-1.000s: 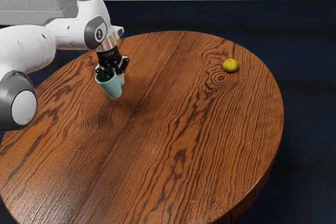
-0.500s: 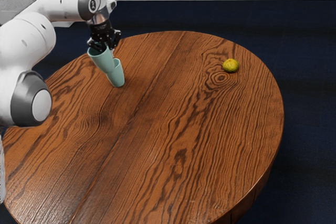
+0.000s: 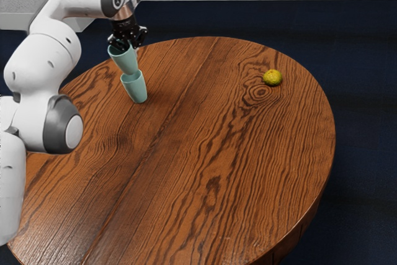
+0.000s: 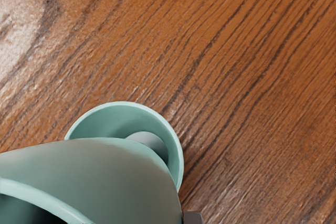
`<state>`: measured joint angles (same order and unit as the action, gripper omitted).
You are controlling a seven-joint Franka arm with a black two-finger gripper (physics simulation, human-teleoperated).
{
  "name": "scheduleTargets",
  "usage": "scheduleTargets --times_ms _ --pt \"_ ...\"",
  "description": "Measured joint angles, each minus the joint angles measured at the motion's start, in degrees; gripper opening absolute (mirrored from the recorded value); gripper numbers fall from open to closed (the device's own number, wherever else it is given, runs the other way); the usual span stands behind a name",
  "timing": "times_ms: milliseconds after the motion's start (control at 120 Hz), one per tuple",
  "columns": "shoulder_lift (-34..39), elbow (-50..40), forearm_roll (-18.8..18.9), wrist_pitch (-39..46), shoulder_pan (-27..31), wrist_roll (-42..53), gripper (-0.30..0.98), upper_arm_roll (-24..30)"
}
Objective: Place the right cup onto the left cup
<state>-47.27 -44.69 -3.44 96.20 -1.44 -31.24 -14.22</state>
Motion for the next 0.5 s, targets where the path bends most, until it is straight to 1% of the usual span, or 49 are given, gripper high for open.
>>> scheduleTargets --times_ms 225,392,500 --pt "-2.7 2.5 0.0 -1.2 1.3 0.6 -0.1 -0.1" --pt "-5.5 7.0 -0.1 -2.4 1.5 1.0 -0.1 -0.2" --pt "-6.4 7.7 -0.1 -2.8 1.6 1.1 -0.1 -0.2"
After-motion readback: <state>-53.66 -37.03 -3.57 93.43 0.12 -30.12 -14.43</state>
